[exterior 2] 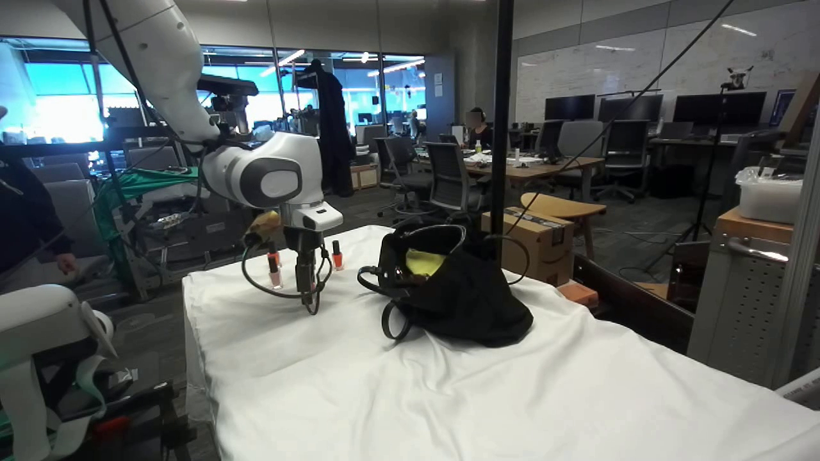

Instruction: Pick up the nail polish and put them in the bag

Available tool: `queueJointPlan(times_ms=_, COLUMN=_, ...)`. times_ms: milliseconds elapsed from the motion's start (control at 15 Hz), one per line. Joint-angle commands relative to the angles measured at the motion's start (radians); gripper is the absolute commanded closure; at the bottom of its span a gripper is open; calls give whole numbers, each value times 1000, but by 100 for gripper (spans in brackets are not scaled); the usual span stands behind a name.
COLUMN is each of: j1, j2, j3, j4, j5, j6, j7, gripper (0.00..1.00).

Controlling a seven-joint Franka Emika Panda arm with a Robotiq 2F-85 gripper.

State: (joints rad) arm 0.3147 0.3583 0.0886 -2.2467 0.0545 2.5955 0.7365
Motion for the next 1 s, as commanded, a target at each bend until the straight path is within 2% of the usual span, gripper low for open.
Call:
queueJointPlan(times_ms=0, j1=22, j2=31, j3=-14, j4=45, j5=-21, j6=-19, j7=53, gripper=49)
queueJointPlan(times_ms=333, j1=35, j2=22, j3=-14, j4=40, j5=-35, j6=-27, j7=87, gripper=81)
queueJointPlan(times_ms=400, j1=34, j2=20, j3=-11, j4=38, j5=-33, j6=-28, j7=86, gripper=85)
queueJointPlan(times_ms=667, j1=39, j2=7, j3=-17, j4=42, j5=-50, j6=-51, j7=94, gripper=85)
queueJointPlan(times_ms=933, j1=48, j2=-14, j3=-48, j4=75, j5=-128, j6=-110, j7=159, gripper=85)
